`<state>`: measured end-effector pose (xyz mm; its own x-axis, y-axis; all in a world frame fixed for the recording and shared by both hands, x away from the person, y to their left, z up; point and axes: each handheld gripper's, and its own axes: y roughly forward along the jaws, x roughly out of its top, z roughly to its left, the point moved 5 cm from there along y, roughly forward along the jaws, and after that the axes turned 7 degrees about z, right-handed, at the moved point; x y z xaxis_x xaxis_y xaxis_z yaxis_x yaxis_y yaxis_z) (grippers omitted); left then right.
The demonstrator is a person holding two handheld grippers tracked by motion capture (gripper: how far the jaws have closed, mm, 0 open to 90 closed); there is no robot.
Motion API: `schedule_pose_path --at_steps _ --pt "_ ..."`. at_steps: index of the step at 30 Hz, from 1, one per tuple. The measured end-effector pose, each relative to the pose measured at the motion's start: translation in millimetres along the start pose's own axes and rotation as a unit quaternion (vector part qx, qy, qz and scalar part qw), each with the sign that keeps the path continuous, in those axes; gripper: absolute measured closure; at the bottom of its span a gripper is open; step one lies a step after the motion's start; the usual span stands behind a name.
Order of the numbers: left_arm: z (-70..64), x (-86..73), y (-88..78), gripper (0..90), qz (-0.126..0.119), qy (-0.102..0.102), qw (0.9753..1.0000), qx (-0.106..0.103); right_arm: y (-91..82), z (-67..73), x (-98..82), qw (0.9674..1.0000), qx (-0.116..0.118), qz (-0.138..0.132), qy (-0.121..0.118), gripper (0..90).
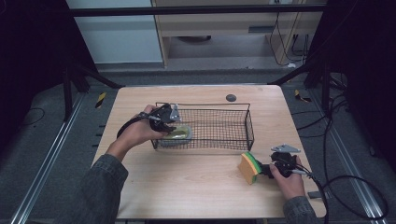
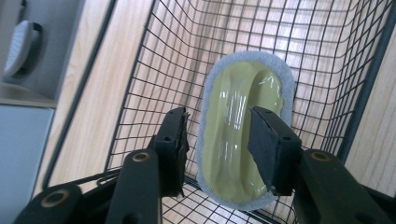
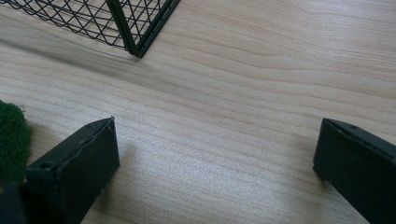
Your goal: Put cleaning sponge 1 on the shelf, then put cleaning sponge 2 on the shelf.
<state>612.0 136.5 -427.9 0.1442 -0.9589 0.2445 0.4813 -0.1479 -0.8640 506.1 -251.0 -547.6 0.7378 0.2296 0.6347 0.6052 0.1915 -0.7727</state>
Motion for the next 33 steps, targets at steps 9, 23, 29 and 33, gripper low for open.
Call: schedule_pose_path --at_steps 9,23,29,33 --pt "-2.8 6.6 -9.4 43.2 -0.003 -0.002 0.9998 0.021 0.0 0.0 0.0 1.0 0.0 0.0 0.0 0.5" --pt "-14.7 8.9 -27.9 7.0 -0.022 -0.072 0.9969 0.025 0.0 0.0 0.0 1.0 0.0 0.0 0.0 0.5" --pt "-28.0 -0.2 -36.1 4.3 -0.051 -0.119 0.9914 0.018 0.0 0.0 0.1 1.0 0.0 0.0 0.0 0.5" --pt "-39.1 -14.4 -43.2 3.5 -0.063 -0.15 0.9864 0.024 -0.4 -1.8 0.6 1.0 0.005 0.003 -0.006 2.5"
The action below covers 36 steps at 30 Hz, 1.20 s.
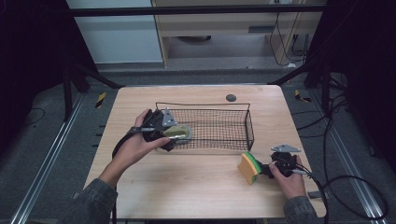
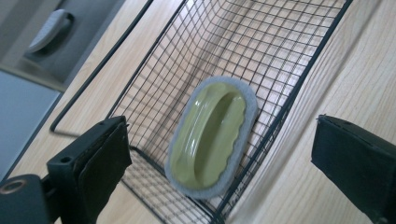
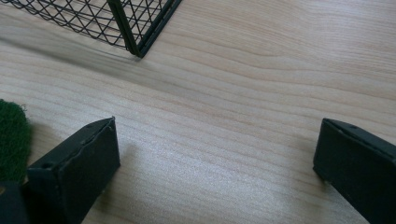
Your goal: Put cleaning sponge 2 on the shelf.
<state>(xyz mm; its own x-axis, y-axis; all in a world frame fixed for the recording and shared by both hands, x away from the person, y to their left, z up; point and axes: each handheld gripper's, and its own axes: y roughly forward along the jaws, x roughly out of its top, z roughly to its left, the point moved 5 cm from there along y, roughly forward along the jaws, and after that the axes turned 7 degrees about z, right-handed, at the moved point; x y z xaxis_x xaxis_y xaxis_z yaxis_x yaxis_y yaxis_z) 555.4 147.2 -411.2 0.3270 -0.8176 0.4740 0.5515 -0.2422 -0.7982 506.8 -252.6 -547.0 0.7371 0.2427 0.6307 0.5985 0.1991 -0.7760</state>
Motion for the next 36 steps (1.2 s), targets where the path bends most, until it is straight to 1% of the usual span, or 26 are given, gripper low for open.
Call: schedule_pose_path --at_steps 2,3,4,5,7,9,11,12,14,15,16,17,18,19,20,22,24,26,27,28,29,31,32,34,35,36 --pt "-2.4 -11.3 -5.1 3.4 -0.012 -0.026 0.9996 -0.004 -3.4 -1.6 0.7 1.0 0.001 0.006 0.004 8.9" --pt "-3.3 -17.4 -8.6 3.4 -0.02 -0.041 0.999 0.001 -6.2 -2.6 1.1 1.0 0.002 0.006 0.003 8.6" --pt "-3.9 -24.5 -12.0 3.4 -0.026 -0.051 0.9983 0.007 -9.8 -3.3 1.5 1.0 -0.001 0.005 0.001 7.9" --pt "-4.9 -32.2 -14.4 3.4 -0.03 -0.061 0.9977 0.009 -14.0 -3.2 2.0 1.0 -0.006 0.007 -0.002 9.0" --pt "-8.0 -48.8 -15.5 3.0 -0.037 -0.086 0.9955 0.009 -22.8 -3.5 2.3 0.9995 -0.021 0.013 -0.019 9.7" --pt "-13.0 -66.3 -10.9 3.2 -0.031 -0.096 0.9949 0.011 -31.5 -3.5 2.3 0.9989 -0.031 0.017 -0.032 11.2" --pt "-19.3 -83.8 -1.7 3.4 -0.019 -0.108 0.9939 0.007 -41.0 -1.7 0.1 0.9988 -0.028 0.022 -0.035 12.7" --pt "-21.7 -92.3 2.9 3.5 -0.015 -0.114 0.9933 0.01 -45.5 -0.5 -1.3 0.9987 -0.027 0.023 -0.036 13.5" --pt "-24.5 -107.8 11.6 4.5 -0.008 -0.142 0.9897 0.02 -54.7 1.7 -5.1 0.9981 -0.031 0.032 -0.042 14.6" --pt "-27.5 -113.9 16.5 5.6 -0.001 -0.154 0.9879 0.018 -59.1 3.0 -7.3 0.9976 -0.032 0.04 -0.046 15.3" --pt "-31.1 -118.2 21.2 6.3 0.003 -0.155 0.9878 0.009 -63.3 4.6 -9.0 0.9974 -0.03 0.046 -0.047 16.1" --pt "-34.0 -122.2 25.2 5.5 0.009 -0.159 0.9873 0.007 -67.8 5.9 -10.6 0.997 -0.032 0.051 -0.05 17.1" --pt "-36.6 -125.8 29.0 5.3 0.014 -0.162 0.9867 0.004 -72.3 7.4 -12.0 0.9965 -0.033 0.057 -0.052 18.0" --pt "-39.1 -128.0 32.8 5.4 0.014 -0.165 0.9862 0.0 -77.0 8.8 -12.9 0.9964 -0.033 0.059 -0.051 19.4" --pt "-40.3 -130.0 35.4 5.3 0.015 -0.171 0.9852 -0.003 -81.7 10.1 -13.3 0.9965 -0.033 0.06 -0.049 21.2" --pt "-41.7 -132.2 39.7 5.3 0.013 -0.181 0.9831 -0.02 -90.2 13.4 -13.3 0.9965 -0.029 0.064 -0.045 23.3" --pt "-41.0 -134.9 42.7 5.0 0.009 -0.2 0.9791 -0.036 -98.1 16.9 -11.4 0.9968 -0.02 0.066 -0.04 24.5" --pt "-41.4 -136.6 46.1 5.0 0.003 -0.221 0.9739 -0.052 -105.6 21.1 -8.4 0.9971 -0.012 0.067 -0.036 25.9" --pt "-41.8 -137.0 47.7 5.1 0.003 -0.225 0.9728 -0.055 -108.7 23.8 -6.8 0.997 -0.01 0.067 -0.036 27.1" --pt "-42.4 -137.5 49.0 5.0 0.007 -0.221 0.9736 -0.054 -111.7 27.1 -4.9 0.9969 -0.007 0.067 -0.041 27.2" --pt "-43.0 -138.1 50.3 4.8 0.009 -0.221 0.9737 -0.052 -115.0 31.1 -2.8 0.9966 -0.004 0.069 -0.044 27.2" --pt "-44.9 -139.5 53.0 4.6 0.013 -0.222 0.9734 -0.056 -120.8 38.2 2.4 0.996 -0.003 0.069 -0.058 27.3" --pt "-45.5 -140.5 54.3 4.3 0.012 -0.225 0.9728 -0.055 -123.5 41.5 5.2 0.996 0.0 0.068 -0.058 27.7" --pt "-44.8 -141.7 55.5 2.9 0.008 -0.236 0.9698 -0.061 -128.2 47.7 10.4 0.9957 0.008 0.068 -0.062 27.7" --pt "-44.3 -142.0 56.1 2.7 0.002 -0.24 0.969 -0.059 -129.9 50.7 12.8 0.9954 0.011 0.07 -0.065 27.7" --pt "-44.3 -142.1 56.7 2.7 -0.001 -0.24 0.9691 -0.055 -130.9 53.3 14.9 0.995 0.013 0.072 -0.068 27.7"
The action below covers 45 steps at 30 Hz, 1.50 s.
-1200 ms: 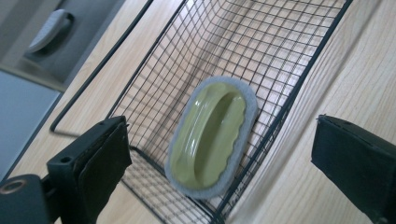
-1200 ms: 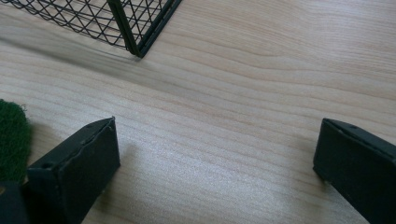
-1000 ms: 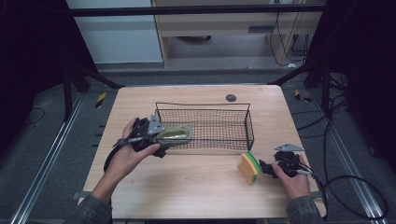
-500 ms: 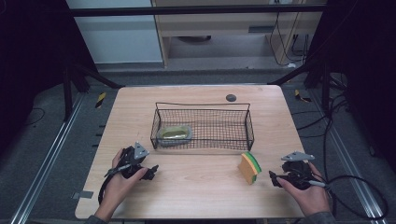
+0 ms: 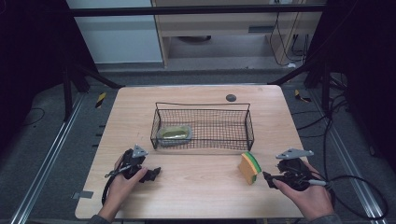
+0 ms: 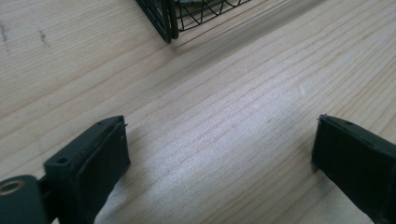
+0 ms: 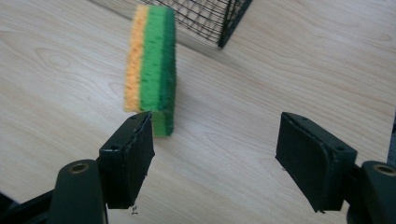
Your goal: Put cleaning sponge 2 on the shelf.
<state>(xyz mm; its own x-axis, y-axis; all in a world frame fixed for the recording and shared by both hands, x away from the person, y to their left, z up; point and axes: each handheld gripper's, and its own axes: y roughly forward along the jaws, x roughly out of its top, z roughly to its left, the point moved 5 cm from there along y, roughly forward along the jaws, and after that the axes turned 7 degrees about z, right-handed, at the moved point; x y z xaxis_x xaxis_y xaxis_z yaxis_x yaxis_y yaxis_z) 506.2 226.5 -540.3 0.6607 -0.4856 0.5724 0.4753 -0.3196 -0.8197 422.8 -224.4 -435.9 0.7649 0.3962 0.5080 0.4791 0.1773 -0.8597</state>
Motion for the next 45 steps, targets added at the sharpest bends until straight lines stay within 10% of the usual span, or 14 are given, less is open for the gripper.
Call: schedule_pose_path --at_steps 18,45 --pt "-0.4 -1.6 3.7 0.0 -0.029 -0.003 0.9996 0.001 -6.7 20.0 46.4 0.9988 0.044 0.019 -0.009 33.4" --pt "0.1 -0.9 4.2 0.0 -0.029 0.001 0.9996 -0.001 57.1 30.0 54.6 0.9911 0.05 0.12 -0.027 51.7"
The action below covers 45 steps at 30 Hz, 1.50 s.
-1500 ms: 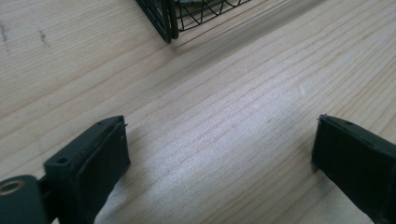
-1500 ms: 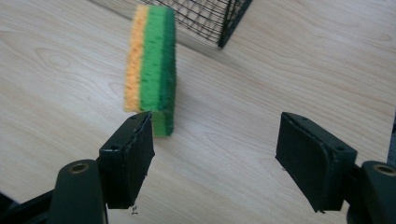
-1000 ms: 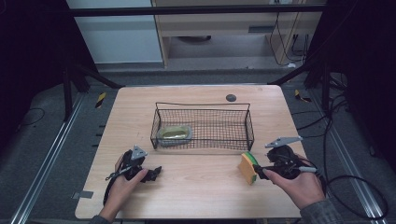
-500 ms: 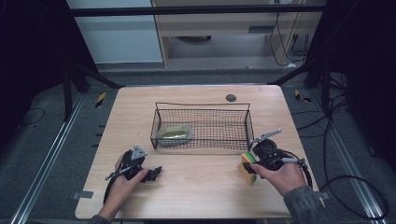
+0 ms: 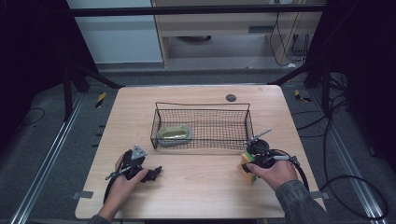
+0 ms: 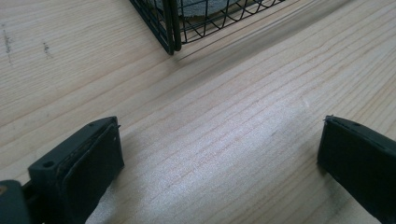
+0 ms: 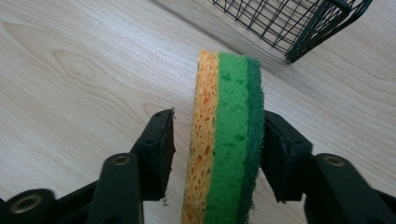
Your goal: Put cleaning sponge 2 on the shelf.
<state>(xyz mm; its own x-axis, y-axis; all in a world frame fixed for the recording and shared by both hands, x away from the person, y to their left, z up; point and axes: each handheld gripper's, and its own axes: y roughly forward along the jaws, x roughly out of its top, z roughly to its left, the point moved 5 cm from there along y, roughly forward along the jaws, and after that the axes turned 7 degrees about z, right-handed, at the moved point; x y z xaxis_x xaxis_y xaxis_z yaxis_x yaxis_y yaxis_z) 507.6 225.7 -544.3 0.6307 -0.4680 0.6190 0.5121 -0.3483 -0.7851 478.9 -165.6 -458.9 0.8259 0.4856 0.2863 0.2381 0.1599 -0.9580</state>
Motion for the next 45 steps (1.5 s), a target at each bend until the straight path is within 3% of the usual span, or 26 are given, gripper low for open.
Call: schedule_pose_path --at_steps 3,5,9,19,30,36,45 --pt "0.1 0.1 0.0 0.0 0.0 0.0 1.0 0.0 1.0 0.1 0.0 1.0 0.005 0.003 0.0 62.3" --pt "0.1 0.1 0.1 0.0 0.0 0.001 1.0 0.0 0.3 -0.3 -0.4 1.0 0.008 0.004 -0.003 63.8" --pt "0.0 0.1 0.1 0.0 0.0 0.0 1.0 0.0 -5.3 -3.8 -1.8 1.0 0.005 -0.003 0.0 64.1" --pt "0.0 0.1 0.1 0.0 0.0 0.0 1.0 0.0 -37.6 -31.8 -4.3 0.9979 -0.02 -0.057 0.021 64.0" --pt "0.2 0.1 0.1 0.0 0.0 0.002 1.0 0.0 -55.1 -58.0 1.8 0.9957 -0.046 -0.079 0.019 64.3" --pt "-0.1 0.1 0.1 0.0 0.0 0.0 1.0 0.0 -60.5 -67.6 12.4 0.9946 -0.063 -0.082 0.008 64.3" --pt "-0.2 0.4 0.4 0.0 -0.002 -0.002 1.0 0.0 -74.6 -84.1 42.3 0.9922 -0.088 -0.088 0.009 64.5"
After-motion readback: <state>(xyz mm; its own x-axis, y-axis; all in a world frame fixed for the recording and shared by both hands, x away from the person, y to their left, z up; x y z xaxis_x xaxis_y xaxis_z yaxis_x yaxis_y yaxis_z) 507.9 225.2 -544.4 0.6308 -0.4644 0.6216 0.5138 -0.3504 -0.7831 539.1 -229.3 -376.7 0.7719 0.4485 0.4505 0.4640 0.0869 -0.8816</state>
